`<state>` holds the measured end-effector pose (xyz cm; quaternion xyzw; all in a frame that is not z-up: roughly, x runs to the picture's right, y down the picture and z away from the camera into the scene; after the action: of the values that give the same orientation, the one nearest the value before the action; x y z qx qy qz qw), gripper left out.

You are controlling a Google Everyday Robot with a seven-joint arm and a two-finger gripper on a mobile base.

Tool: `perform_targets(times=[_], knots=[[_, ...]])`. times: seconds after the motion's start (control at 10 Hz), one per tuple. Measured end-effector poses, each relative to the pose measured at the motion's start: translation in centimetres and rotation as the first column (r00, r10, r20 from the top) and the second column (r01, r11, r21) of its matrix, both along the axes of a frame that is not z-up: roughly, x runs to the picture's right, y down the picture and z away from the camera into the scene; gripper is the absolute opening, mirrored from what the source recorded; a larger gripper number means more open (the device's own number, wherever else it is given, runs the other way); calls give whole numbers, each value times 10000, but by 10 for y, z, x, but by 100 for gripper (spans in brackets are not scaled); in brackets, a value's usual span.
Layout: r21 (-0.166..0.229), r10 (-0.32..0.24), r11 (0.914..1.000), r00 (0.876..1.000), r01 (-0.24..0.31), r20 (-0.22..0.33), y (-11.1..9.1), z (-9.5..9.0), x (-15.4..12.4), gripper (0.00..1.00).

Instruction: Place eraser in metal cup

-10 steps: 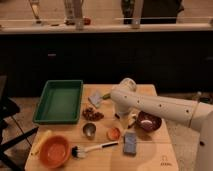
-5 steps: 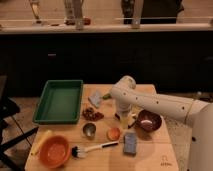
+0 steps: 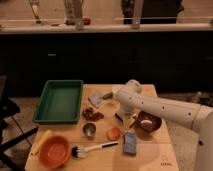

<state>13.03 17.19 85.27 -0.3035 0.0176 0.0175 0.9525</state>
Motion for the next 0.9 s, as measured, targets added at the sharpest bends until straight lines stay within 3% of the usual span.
perform_targets(times=[0.3, 0.9], knots=[[325, 541, 9979, 9979, -553, 367, 0, 10, 10, 80], [242, 1189, 9923, 9897, -1212, 791, 2, 31, 19, 80]])
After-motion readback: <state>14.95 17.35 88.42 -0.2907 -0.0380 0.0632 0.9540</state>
